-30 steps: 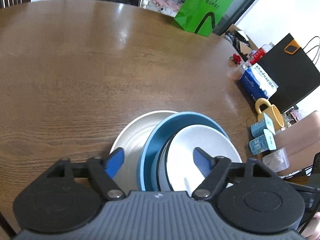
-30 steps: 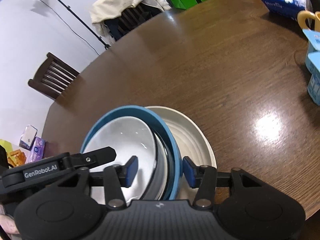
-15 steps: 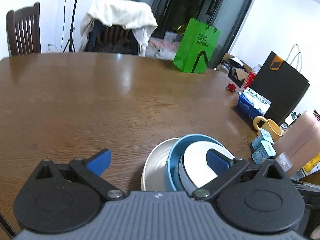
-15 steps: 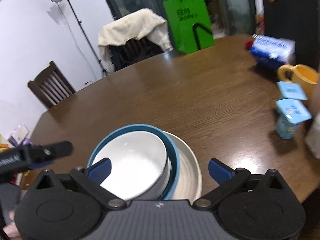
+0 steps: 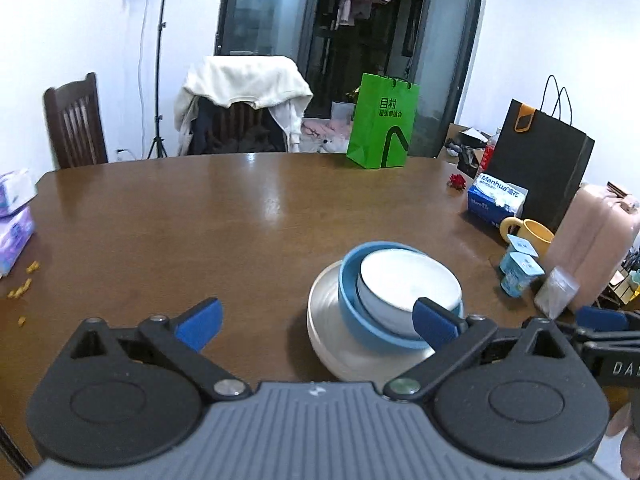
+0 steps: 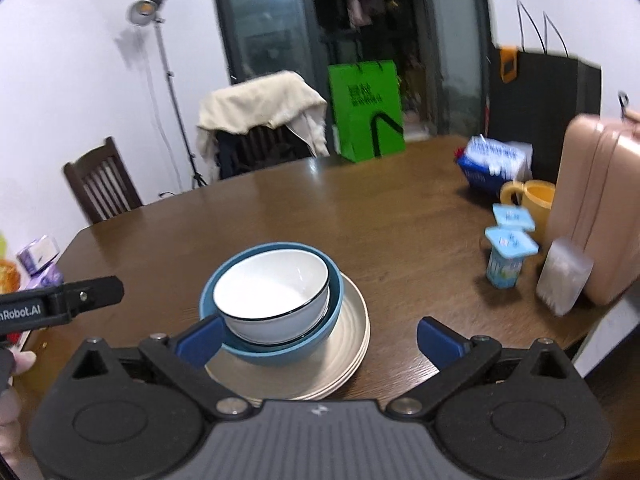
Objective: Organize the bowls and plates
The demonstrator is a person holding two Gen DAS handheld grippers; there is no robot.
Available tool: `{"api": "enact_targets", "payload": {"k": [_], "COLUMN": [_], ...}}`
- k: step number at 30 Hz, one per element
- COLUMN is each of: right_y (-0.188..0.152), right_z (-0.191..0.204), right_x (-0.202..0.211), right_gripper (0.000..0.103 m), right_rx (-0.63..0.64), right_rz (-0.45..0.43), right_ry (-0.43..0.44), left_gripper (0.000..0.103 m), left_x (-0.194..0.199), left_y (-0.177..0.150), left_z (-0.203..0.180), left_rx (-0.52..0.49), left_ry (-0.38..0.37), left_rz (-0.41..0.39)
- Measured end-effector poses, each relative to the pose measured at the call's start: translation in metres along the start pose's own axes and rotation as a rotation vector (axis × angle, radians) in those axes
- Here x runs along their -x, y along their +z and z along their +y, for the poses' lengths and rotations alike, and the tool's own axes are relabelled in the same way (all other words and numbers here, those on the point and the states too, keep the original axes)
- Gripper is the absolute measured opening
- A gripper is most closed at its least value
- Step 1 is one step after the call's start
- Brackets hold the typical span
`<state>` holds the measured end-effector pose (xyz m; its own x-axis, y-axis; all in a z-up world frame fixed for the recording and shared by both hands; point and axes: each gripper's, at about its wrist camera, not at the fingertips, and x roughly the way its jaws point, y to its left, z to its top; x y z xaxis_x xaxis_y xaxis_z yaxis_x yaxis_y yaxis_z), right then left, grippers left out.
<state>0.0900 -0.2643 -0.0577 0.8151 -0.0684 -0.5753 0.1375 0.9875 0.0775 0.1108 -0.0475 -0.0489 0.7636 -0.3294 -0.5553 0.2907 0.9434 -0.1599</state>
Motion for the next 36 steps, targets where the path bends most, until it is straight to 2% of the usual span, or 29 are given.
{"api": "enact_targets", "payload": {"k": [4,7,16,24,36], "right_y": [-0.013,-0.021,-0.050,-0.069,-0.082], "right_z": [-0.008,-0.017,-0.047,-0.063,-0.068], "right_x": [0.032,0.053,0.101,0.127,0.148], "right_gripper": [0.103,0.103,0.103,0.103,0.103], "right_rx": [0.057,0.092,0.132,0.141,0.149], "right_rz": [0.006,-0.001,-0.007,-0.010,-0.023], "right_ry": [0.059,0.093,0.158,0.203,0.230], "left_gripper": [0.103,0.103,0.103,0.103,0.103], "left_x": [0.037,0.062,0.114,0.141,0.161], "left_y": [-0.021,-0.036,-0.085,-0.108,-0.121], "left_z": [-0.009,-0.024,-0.066,-0.086,-0.096], "left_rx": [0.063,0.072,0.100,0.104,0.104], "left_ry": [0.051,0.101,0.174,0.211,0.232], "left_rz": [-0.028,-0.053,-0.051,-0.058,-0.077]}}
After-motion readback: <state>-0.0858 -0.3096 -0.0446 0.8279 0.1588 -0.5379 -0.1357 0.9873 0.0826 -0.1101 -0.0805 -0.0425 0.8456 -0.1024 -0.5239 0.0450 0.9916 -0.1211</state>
